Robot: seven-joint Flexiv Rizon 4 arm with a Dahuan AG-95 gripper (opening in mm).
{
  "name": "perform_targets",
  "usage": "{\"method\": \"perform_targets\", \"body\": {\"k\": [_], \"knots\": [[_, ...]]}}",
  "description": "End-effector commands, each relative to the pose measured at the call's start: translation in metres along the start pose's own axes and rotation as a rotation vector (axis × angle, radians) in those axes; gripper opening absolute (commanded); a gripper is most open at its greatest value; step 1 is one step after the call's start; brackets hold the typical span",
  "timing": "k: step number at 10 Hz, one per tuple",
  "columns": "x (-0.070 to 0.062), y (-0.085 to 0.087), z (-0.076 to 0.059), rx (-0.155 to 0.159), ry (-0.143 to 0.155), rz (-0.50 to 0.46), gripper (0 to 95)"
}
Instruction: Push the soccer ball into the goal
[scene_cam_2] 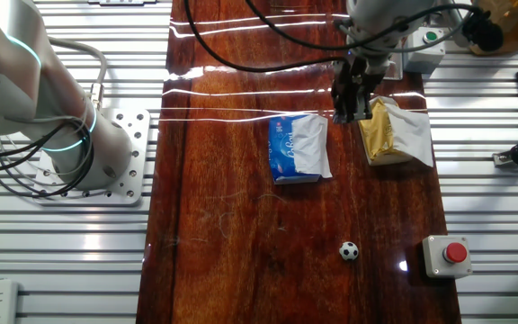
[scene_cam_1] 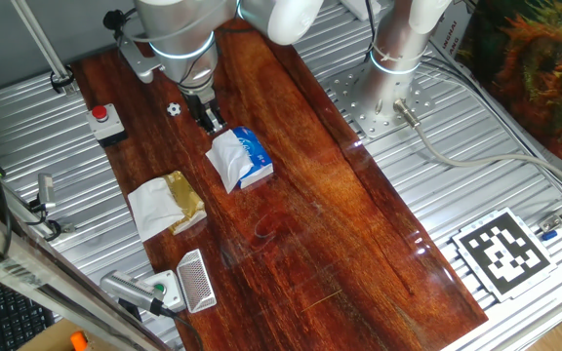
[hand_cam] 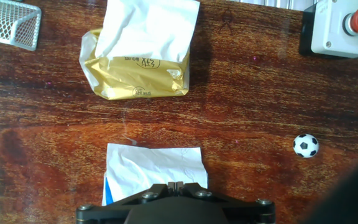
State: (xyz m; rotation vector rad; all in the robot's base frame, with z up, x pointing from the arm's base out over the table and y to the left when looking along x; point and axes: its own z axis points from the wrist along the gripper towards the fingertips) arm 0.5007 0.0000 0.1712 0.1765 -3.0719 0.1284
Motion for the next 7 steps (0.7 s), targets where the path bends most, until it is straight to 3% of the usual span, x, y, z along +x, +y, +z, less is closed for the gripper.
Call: {"method": "perform_targets", "body": {"k": [1, 5, 7], "knots": [[0.0, 0.0, 0.0, 0.0, 0.0, 0.004, 0.0], [0.0, 0.0, 0.0, 0.0, -0.001, 0.011, 0.0], [0.001, -0.012, 0.004, -0.001, -0.003, -0.007, 0.0]]}}
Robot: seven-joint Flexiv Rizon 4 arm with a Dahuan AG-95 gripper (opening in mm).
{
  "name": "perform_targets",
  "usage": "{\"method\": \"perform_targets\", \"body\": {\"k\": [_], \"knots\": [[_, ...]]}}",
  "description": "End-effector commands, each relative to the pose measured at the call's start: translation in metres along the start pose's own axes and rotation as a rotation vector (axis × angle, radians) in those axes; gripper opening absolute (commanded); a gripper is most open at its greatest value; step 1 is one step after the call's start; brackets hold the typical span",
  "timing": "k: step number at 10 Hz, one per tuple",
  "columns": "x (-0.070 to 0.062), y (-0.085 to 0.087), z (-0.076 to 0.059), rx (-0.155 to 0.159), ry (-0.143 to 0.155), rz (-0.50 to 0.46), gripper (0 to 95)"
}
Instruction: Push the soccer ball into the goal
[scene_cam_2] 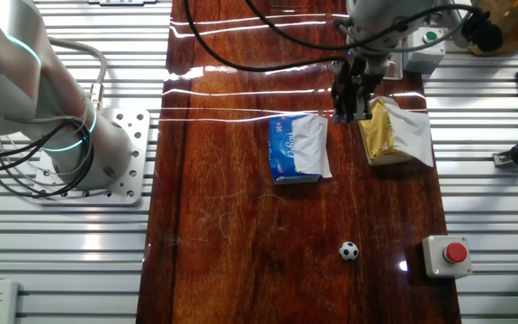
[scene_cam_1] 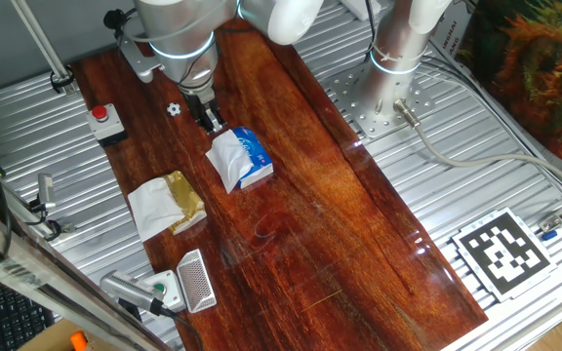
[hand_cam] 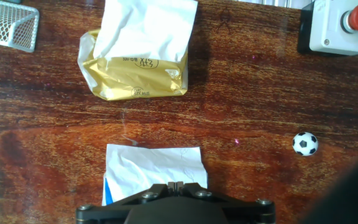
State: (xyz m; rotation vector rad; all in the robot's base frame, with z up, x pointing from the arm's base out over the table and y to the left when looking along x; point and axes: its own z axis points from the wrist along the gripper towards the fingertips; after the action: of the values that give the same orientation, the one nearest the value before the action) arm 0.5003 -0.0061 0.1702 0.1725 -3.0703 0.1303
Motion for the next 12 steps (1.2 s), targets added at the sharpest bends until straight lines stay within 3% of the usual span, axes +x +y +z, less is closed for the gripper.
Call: {"method": "perform_targets", "body": {"k": [1, 3, 6, 9, 12], "knots": [[0.002, -0.017, 0.006, -0.002, -0.006, -0.022, 0.0], [0.003, -0.051, 0.018, 0.0, -0.01, -0.058, 0.0], [-0.012, -0.098, 0.038, -0.001, -0.015, -0.111, 0.0], [-0.034, -0.125, 0.054, 0.002, -0.017, -0.147, 0.0], [-0.045, -0.151, 0.071, 0.004, -0.024, -0.188, 0.0]]}}
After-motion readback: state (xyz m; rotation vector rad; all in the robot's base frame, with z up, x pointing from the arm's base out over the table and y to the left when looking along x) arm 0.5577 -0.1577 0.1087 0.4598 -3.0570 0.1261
